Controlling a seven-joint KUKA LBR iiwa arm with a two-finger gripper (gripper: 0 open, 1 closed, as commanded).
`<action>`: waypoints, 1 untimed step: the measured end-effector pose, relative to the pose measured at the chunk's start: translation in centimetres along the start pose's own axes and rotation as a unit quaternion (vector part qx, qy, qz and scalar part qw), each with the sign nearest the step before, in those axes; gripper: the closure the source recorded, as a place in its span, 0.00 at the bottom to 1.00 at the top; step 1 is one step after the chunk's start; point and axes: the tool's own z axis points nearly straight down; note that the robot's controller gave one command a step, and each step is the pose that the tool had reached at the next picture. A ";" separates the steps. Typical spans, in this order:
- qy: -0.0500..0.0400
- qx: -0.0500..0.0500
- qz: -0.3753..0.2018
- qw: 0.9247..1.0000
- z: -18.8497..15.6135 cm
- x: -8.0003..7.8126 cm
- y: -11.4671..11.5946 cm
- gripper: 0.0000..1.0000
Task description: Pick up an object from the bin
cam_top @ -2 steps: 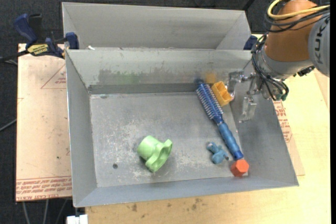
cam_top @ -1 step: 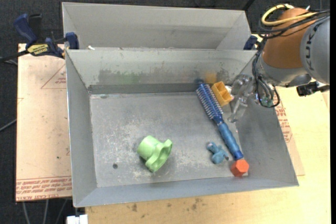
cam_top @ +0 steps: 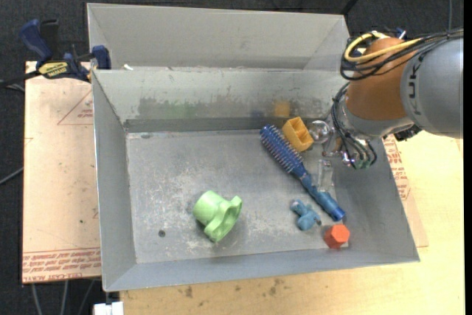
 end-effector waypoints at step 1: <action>-0.002 0.000 0.131 0.991 -4.6 -4.8 -2.6 0.00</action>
Offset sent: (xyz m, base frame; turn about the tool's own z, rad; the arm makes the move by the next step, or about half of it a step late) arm 0.0435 -0.0301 0.0442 0.2638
